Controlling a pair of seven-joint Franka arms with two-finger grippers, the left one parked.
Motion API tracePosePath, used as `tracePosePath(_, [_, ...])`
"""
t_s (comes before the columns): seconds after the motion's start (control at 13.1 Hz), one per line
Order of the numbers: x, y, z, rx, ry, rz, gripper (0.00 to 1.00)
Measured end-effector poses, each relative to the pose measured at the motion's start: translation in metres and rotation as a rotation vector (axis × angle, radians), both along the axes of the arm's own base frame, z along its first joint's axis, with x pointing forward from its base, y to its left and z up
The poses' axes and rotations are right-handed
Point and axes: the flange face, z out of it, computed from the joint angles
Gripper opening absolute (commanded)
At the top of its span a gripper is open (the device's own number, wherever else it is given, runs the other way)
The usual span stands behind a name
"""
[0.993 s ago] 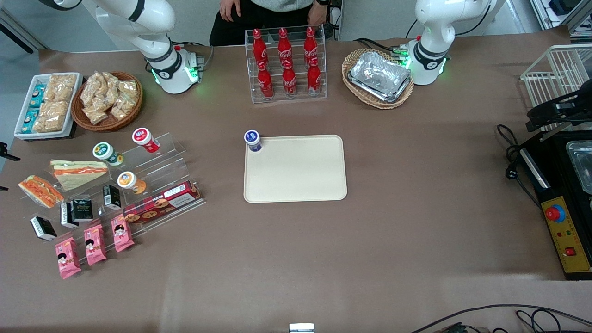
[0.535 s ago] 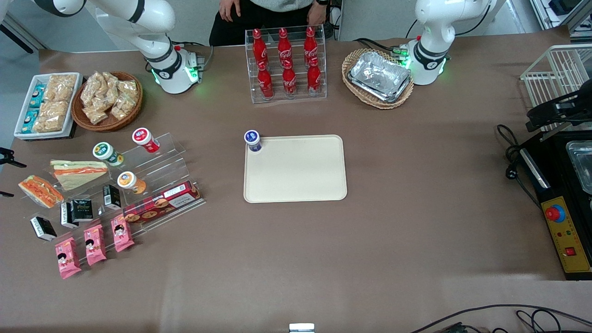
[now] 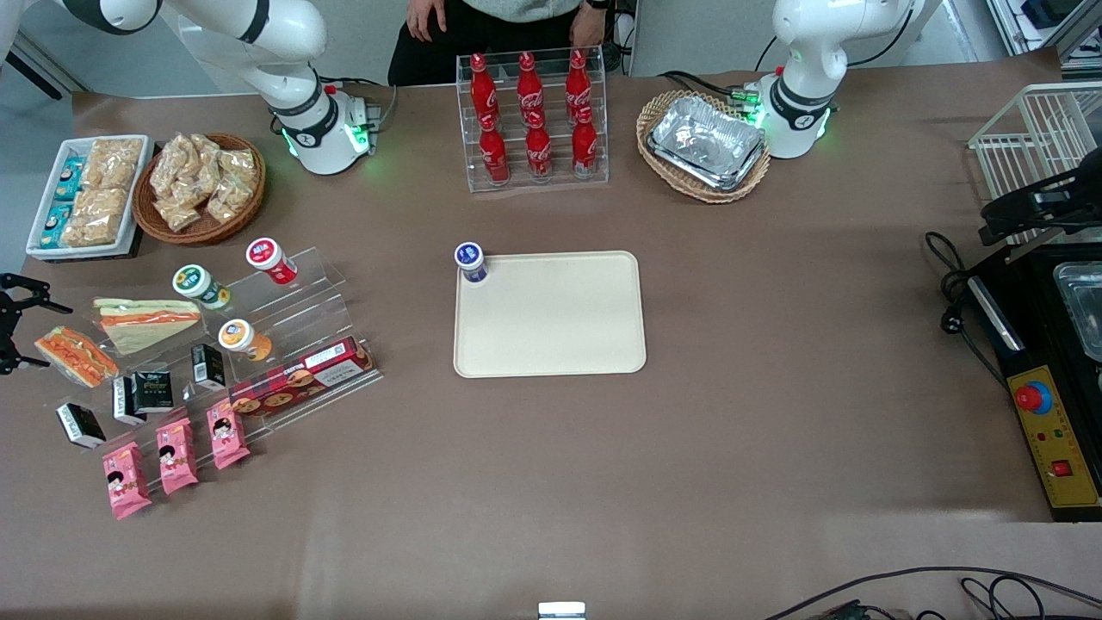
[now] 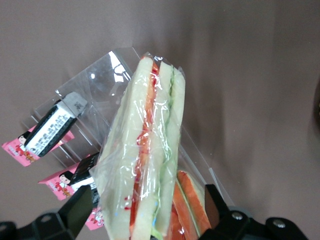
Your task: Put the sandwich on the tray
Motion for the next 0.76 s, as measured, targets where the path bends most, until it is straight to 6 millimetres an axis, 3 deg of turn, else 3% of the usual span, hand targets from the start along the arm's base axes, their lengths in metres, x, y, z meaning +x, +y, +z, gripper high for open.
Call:
tracePosePath(0.46, [-0.008, -0.009, -0.012, 0.015, -0.017, 0.010, 1.00])
tracePosePath(0.53, [-0.007, -0.009, -0.015, 0.012, -0.016, 0.010, 0.96])
tracePosePath(0.69, [-0.005, -0.009, -0.021, 0.022, -0.035, 0.020, 0.73])
tracePosePath(0.76, [-0.003, -0.009, -0.026, 0.029, -0.045, 0.026, 0.55])
